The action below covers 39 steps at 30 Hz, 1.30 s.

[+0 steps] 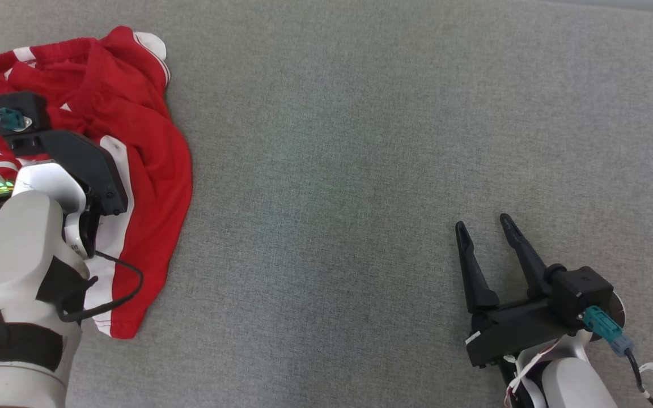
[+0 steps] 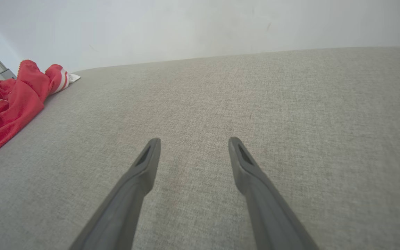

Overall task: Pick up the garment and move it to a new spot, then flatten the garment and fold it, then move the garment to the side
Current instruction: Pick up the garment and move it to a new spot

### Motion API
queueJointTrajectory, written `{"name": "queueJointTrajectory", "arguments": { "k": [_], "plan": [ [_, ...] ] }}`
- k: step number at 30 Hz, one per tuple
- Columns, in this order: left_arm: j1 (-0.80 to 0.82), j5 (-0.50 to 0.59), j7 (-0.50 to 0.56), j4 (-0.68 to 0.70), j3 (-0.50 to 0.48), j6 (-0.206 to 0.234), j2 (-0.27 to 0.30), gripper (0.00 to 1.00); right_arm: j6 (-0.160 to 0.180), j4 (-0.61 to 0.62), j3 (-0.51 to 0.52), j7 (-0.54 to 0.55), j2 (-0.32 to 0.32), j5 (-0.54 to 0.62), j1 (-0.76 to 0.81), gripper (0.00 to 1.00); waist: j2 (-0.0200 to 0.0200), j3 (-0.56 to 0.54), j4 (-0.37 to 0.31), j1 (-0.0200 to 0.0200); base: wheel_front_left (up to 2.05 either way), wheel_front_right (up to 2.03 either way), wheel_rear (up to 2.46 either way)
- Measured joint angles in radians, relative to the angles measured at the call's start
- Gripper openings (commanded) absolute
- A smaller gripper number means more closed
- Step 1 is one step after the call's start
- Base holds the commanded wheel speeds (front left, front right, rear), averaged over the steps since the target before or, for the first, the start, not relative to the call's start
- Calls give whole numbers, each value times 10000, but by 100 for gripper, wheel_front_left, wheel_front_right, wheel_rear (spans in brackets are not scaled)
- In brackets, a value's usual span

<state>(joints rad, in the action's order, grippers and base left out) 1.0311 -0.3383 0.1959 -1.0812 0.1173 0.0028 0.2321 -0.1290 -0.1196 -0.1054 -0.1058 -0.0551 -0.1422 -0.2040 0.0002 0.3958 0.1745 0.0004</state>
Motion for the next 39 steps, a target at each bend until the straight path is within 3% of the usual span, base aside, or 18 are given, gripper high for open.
{"name": "queueJointTrajectory", "arguments": {
  "k": [12, 21, 27, 39],
  "plan": [
    [153, -123, -1511, 593, -56, 232, -71, 0, 0, -907, -132, -558, 35, -587, -9, 100, -2, -1175, 45, -4, 0, 0, 0],
    [553, -209, -2629, 2268, 190, -232, -650, 0, 0, -1323, 290, -980, 38, -989, 273, 100, -5, -2550, -238, -7, 0, 0, 0],
    [523, -357, -2692, 3542, 518, -640, -1179, 0, 0, -1290, 391, -999, 42, -1003, 377, 100, -4, -3037, -1055, -6, 0, 0, 0],
    [-1216, -731, -2330, 5760, 1682, -819, -1680, 0, 0, -1197, 518, -1126, 42, -1342, 473, 100, -3, -3149, -3450, -5, 0, 0, 0]
  ]
}}
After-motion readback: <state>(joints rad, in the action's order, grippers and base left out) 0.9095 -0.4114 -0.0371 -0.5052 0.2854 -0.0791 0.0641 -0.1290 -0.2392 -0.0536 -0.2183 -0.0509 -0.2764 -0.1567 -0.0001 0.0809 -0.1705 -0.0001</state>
